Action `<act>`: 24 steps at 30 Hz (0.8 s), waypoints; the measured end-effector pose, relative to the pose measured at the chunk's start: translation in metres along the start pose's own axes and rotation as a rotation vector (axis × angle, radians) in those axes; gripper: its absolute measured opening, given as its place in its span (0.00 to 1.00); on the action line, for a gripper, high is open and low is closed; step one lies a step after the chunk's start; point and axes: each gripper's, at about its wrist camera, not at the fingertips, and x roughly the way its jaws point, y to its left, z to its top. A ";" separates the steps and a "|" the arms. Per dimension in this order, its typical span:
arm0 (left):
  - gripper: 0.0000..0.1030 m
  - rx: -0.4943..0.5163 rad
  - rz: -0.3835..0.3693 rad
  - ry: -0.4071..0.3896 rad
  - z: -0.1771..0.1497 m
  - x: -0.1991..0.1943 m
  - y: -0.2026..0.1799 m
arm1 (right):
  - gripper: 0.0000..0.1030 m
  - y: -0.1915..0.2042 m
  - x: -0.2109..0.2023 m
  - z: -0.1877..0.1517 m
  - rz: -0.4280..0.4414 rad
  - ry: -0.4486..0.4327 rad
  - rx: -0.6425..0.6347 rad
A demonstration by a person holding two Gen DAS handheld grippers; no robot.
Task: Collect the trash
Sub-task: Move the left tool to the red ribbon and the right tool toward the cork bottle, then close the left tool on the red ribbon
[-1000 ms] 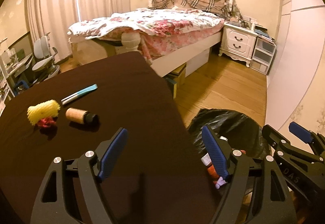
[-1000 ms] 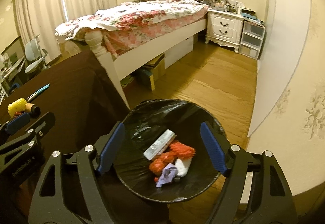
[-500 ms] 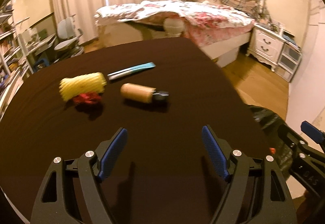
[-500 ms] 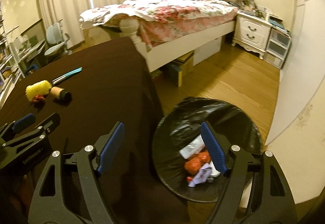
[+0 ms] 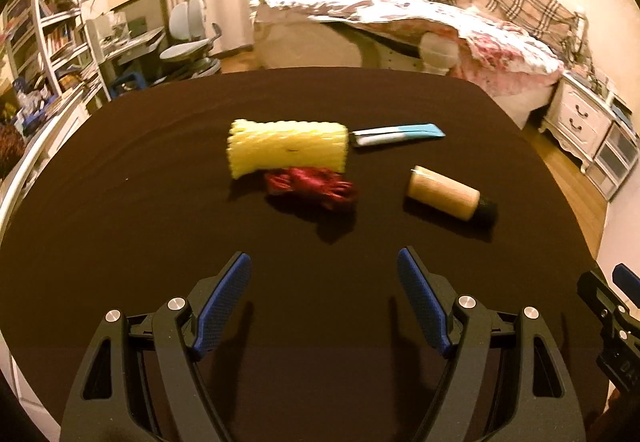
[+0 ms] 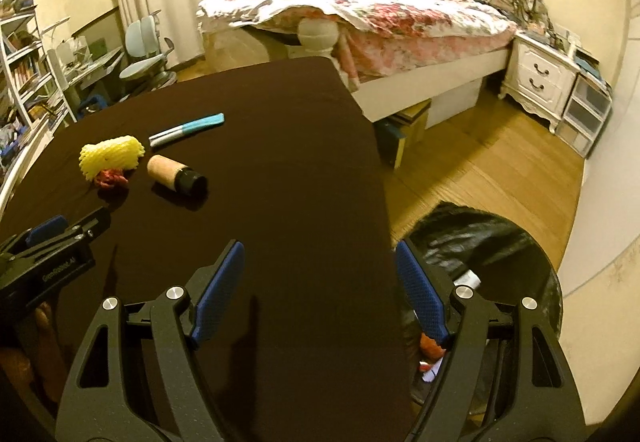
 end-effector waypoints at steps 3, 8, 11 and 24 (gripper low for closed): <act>0.73 -0.013 -0.003 0.014 0.004 0.004 0.003 | 0.74 0.004 0.001 0.008 0.011 -0.002 -0.004; 0.73 -0.005 0.002 0.016 0.015 0.015 0.002 | 0.74 0.013 0.009 0.016 0.027 0.000 -0.014; 0.73 -0.008 0.004 0.022 0.019 0.020 0.004 | 0.74 0.018 0.016 0.019 0.031 0.008 -0.023; 0.55 -0.007 -0.011 0.069 0.034 0.043 0.010 | 0.74 0.026 0.034 0.030 0.050 0.029 -0.035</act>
